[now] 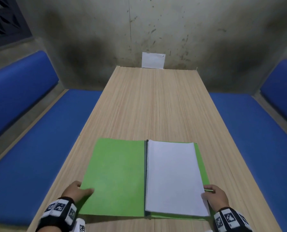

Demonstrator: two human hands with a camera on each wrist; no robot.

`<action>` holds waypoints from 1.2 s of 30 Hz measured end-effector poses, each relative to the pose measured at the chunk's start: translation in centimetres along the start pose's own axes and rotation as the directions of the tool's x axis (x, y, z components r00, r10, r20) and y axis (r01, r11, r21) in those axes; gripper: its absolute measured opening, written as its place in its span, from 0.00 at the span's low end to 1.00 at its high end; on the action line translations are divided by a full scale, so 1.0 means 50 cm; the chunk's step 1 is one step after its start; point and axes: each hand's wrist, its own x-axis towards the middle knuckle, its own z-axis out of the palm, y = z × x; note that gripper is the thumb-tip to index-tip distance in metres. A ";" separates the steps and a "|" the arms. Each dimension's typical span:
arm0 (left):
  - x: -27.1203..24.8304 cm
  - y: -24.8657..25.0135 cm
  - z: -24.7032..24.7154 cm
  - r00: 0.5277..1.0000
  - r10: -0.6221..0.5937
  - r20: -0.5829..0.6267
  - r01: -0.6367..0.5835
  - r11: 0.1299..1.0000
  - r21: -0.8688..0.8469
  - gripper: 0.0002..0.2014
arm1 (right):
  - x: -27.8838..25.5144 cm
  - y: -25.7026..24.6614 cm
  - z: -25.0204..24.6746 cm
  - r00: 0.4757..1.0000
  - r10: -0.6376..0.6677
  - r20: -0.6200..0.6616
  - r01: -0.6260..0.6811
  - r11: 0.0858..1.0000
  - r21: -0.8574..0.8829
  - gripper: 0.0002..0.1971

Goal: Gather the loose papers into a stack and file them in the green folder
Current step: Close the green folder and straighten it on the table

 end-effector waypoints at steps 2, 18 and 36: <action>-0.037 0.037 -0.043 0.986 0.165 0.000 -0.165 0.985 -0.059 0.34 | -0.003 -0.002 -0.002 1.000 -0.011 0.010 0.011 1.000 0.025 0.12; -0.200 0.169 0.308 0.542 0.568 0.619 -0.840 0.389 0.379 0.26 | -0.044 -0.027 -0.047 0.998 0.039 0.056 -0.046 0.991 0.124 0.13; -0.185 0.158 0.337 0.677 0.668 0.309 -0.736 0.621 0.270 0.22 | -0.048 -0.001 -0.043 0.998 0.031 -0.051 -0.039 0.985 -0.169 0.30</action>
